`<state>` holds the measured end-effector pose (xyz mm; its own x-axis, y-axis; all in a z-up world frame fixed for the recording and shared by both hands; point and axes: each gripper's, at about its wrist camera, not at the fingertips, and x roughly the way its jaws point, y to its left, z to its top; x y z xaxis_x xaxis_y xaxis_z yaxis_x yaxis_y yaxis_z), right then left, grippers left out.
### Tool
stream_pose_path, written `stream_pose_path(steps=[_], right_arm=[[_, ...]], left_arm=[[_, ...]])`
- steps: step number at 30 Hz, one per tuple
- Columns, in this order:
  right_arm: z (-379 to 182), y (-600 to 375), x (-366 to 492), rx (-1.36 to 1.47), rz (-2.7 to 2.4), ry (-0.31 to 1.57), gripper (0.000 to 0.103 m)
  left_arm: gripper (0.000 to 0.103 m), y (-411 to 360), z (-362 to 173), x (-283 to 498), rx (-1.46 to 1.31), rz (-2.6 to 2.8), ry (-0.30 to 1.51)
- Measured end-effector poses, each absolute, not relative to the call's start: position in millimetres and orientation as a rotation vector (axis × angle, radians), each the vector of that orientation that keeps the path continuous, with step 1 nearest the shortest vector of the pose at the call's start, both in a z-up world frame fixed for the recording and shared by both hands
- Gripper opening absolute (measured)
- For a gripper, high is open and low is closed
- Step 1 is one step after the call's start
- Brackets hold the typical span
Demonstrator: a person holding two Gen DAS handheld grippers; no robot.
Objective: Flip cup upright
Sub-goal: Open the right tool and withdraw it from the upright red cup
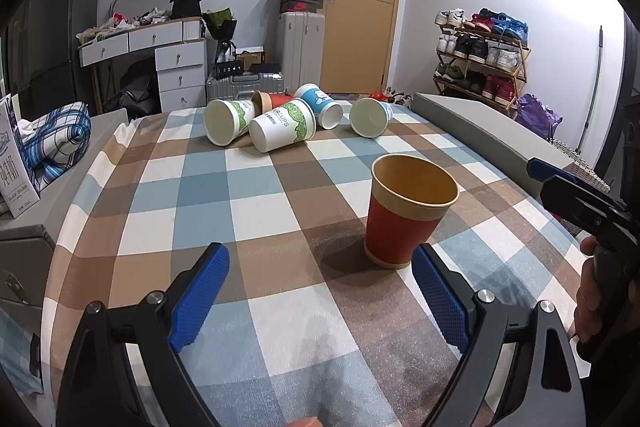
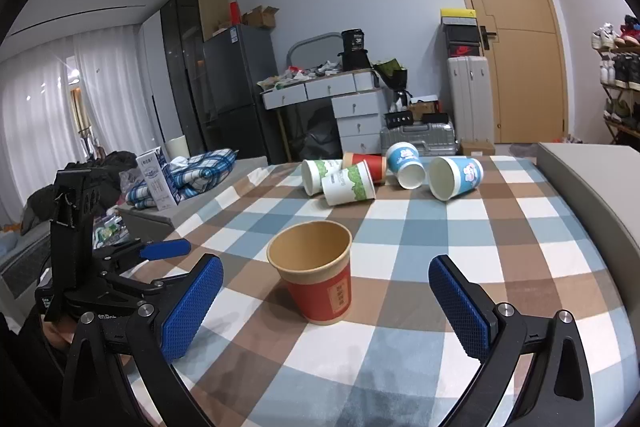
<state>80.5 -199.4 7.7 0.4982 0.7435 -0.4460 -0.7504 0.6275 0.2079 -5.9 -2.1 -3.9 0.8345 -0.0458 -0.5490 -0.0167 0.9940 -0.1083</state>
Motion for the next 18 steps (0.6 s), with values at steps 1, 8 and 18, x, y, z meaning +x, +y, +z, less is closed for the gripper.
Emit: stream_pose_path(steps=[1, 8, 18], right_arm=[[7.6, -199.4, 80.9, -0.014, 0.904, 0.533, 0.103], [6.6, -199.3, 82.1, -0.012, 0.901, 0.534, 0.103], [6.0, -200.8, 81.1, -0.012, 0.898, 0.533, 0.103]], left_arm=[[0.09, -2.3, -3.7, -6.0, -0.11, -0.016, 0.582], [0.09, -1.3, -1.8, -7.0, -0.113, -0.009, 0.574], [0.09, -2.8, -0.4, -8.2, -0.11, -0.004, 0.57]])
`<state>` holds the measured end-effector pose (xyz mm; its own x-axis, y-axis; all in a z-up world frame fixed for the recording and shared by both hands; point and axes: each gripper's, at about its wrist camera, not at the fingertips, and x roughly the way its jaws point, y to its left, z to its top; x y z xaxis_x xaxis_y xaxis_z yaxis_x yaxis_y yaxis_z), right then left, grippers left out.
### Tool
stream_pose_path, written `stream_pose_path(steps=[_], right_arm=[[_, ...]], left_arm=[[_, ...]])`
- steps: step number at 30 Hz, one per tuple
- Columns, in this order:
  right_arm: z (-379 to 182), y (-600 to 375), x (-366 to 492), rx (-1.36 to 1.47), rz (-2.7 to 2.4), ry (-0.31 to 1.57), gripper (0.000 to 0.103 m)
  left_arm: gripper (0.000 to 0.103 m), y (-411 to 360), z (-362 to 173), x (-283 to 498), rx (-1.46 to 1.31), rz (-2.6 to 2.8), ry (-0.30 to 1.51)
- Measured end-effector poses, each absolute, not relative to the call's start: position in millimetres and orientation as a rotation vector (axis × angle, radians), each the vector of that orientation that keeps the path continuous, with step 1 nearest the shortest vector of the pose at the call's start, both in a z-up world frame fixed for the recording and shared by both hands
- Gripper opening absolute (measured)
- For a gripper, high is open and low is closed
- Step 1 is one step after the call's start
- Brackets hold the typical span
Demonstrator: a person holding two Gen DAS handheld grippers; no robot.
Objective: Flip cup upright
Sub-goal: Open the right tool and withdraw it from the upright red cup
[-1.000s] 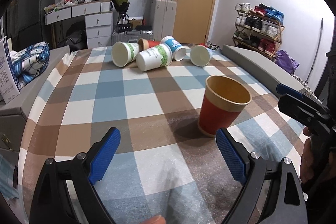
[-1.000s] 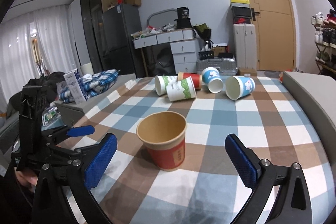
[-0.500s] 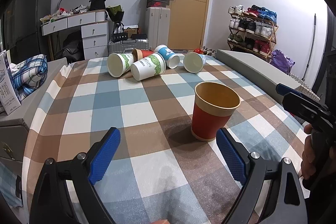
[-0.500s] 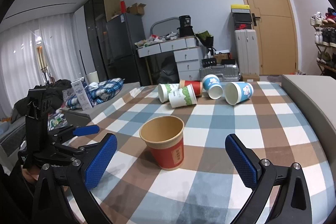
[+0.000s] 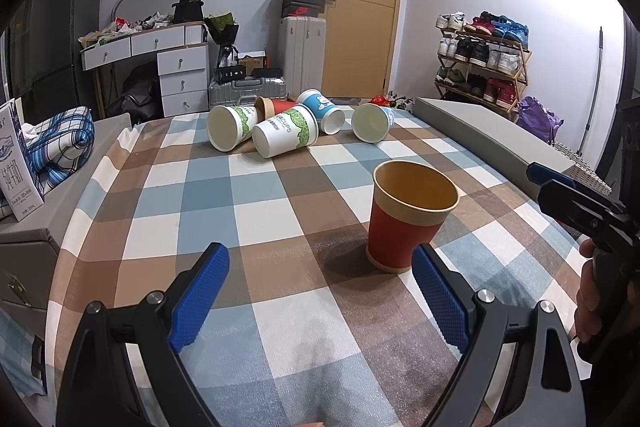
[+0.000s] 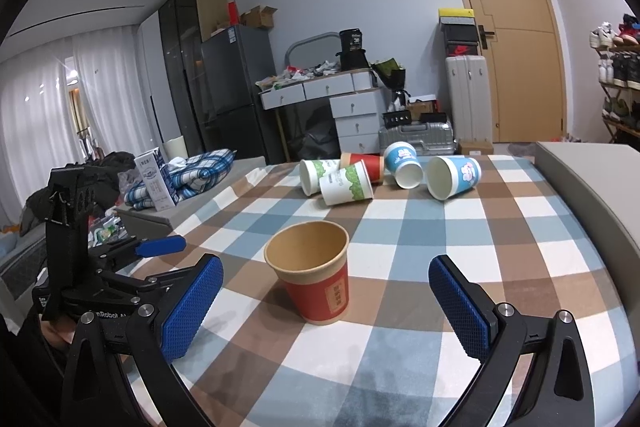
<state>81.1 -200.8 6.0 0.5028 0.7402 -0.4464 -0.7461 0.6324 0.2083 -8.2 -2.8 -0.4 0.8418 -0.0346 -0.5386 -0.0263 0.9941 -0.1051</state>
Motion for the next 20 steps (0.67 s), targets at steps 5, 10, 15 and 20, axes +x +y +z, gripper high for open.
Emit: stream_pose_path(steps=[5, 10, 15, 20], right_arm=[[6.8, -202.8, 80.6, -0.008, 0.896, 0.528, 0.103], [6.8, -203.2, 80.6, -0.006, 0.894, 0.532, 0.103], [7.2, -203.0, 81.2, -0.009, 0.896, 0.535, 0.103], [5.8, -201.0, 82.1, -0.017, 0.896, 0.548, 0.103]], left_arm=[[0.09, -1.6, 0.0, -7.6, -0.114, 0.003, 0.574], [0.09, -0.8, -0.6, -7.2, -0.115, 0.005, 0.576], [0.09, -0.5, -0.8, -7.3, -0.116, 0.003, 0.574], [0.09, -0.5, -1.1, -7.2, -0.116, 0.002, 0.575]])
